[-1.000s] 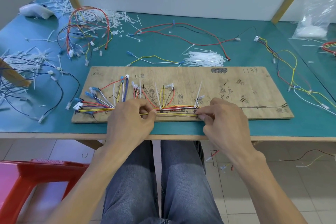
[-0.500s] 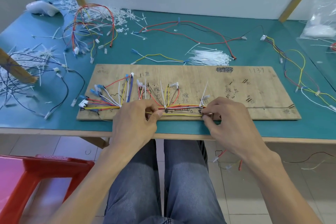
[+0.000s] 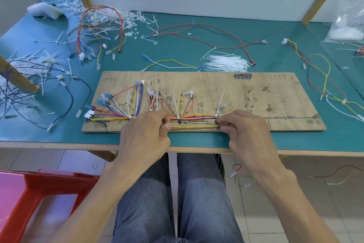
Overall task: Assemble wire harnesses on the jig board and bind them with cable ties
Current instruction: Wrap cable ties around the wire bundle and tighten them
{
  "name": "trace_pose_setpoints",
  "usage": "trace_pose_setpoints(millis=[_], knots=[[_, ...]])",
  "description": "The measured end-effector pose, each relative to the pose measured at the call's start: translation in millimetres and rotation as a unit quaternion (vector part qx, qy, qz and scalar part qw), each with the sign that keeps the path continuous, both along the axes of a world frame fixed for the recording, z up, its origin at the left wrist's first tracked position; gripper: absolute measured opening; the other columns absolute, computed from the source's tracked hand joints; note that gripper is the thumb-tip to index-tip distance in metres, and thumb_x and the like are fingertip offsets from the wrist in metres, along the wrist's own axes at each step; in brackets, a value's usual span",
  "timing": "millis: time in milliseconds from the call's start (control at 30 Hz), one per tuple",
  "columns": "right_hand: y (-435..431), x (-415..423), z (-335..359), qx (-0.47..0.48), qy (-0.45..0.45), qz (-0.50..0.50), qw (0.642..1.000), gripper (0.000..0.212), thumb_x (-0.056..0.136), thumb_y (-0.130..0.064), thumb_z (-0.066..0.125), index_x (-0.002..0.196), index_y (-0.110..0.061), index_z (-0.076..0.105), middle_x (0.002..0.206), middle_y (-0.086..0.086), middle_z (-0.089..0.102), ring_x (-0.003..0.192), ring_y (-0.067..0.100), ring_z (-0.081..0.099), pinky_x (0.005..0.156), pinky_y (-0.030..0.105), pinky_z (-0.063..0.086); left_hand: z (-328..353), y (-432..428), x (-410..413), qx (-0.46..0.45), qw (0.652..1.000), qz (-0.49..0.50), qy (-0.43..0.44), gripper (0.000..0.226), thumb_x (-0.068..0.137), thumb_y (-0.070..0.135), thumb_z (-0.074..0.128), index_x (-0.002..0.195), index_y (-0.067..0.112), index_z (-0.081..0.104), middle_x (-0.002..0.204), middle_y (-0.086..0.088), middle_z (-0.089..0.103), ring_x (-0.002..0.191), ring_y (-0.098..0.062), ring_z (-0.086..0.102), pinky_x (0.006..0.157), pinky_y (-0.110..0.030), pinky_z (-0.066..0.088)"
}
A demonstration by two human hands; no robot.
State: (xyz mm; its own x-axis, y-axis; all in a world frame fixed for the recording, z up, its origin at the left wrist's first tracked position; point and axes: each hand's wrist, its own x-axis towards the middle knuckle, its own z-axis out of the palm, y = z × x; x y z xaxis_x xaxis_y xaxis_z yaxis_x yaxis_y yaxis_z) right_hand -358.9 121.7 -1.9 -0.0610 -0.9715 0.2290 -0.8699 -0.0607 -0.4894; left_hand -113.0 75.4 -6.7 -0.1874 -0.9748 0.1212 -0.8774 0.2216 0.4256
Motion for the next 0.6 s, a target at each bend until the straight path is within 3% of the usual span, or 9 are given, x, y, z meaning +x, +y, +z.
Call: trace_pose_setpoints(millis=[200,367,500,600], knots=[[-1.8,-0.6,-3.5,-0.002,0.007,0.009,1.0,0.025,0.086,0.01,0.075,0.097,-0.012,0.083,0.092,0.001,0.075,0.089,0.03,0.068,0.075,0.047,0.057,0.1,6.4,2.2,0.001,0.998,-0.051,-0.047,0.016,0.104,0.029,0.043,0.091,0.033,0.036,0.072,0.011,0.049,0.071,-0.019,0.049,0.06,-0.036,0.03],[-1.2,1.3,-3.2,-0.018,-0.002,0.002,1.0,0.027,0.084,0.014,0.074,0.093,-0.008,0.085,0.089,0.004,0.076,0.086,0.03,0.069,0.077,0.045,0.058,1.3,7.6,10.3,-0.002,0.999,-0.043,0.024,0.019,0.103,0.018,0.053,0.088,0.026,0.043,0.074,0.009,0.051,0.07,-0.021,0.049,0.06,-0.04,0.039],[-0.3,4.4,-0.3,-0.012,-0.008,-0.01,1.0,0.025,0.084,0.015,0.074,0.093,-0.007,0.085,0.089,0.004,0.076,0.085,0.027,0.069,0.078,0.037,0.057,-0.6,5.4,17.0,-0.009,1.0,-0.029,0.007,0.019,0.1,0.02,0.059,0.086,0.024,0.046,0.071,0.01,0.053,0.069,-0.023,0.051,0.061,-0.04,0.042],[-0.2,5.5,2.4,0.001,-0.025,-0.022,0.999,0.021,0.087,0.011,0.075,0.092,-0.007,0.085,0.091,0.001,0.075,0.084,0.018,0.066,0.079,0.021,0.049,-0.1,2.9,17.2,-0.023,0.999,-0.032,-0.034,0.018,0.098,0.028,0.061,0.086,0.028,0.047,0.069,0.013,0.051,0.068,-0.021,0.052,0.058,-0.035,0.04]])
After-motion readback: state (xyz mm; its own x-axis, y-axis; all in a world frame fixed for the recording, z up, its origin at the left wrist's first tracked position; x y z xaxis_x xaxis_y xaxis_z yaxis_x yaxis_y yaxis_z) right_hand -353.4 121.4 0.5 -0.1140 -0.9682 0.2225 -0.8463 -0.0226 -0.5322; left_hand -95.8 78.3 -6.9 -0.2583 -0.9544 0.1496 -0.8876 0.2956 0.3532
